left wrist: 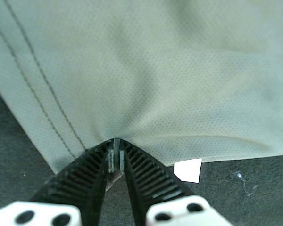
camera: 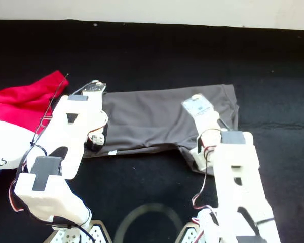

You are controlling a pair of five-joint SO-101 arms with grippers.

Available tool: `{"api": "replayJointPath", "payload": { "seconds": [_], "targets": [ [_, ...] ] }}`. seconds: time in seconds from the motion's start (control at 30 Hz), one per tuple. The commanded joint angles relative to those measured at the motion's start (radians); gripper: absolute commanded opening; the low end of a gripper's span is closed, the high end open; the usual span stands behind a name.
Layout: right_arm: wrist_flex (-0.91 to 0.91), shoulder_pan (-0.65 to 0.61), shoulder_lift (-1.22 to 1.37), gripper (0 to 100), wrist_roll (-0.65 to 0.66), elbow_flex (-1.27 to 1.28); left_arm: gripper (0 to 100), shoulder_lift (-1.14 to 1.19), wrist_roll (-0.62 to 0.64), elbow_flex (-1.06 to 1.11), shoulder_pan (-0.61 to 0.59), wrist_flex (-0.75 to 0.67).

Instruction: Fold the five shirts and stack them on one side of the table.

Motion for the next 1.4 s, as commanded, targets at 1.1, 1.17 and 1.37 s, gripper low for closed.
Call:
{"api": "replayJointPath", "payload": {
  "seconds": [1.1, 1.17, 1.37],
  "targets": [
    [-0.033, 0.005, -0.035, 15.2, 0.083, 0.079, 1, 0.008, 0.000, 0.007, -0.024, -0.032],
    [-0.090, 0.064, 0.018, 15.2, 0.098, 0.079, 1, 0.008, 0.000, 0.007, -0.024, -0.031],
    [-0.199, 0.160, 0.246, 14.2, 0.118, 0.070, 1, 0.008, 0.000, 0.007, -0.024, -0.031]
  ]
}}
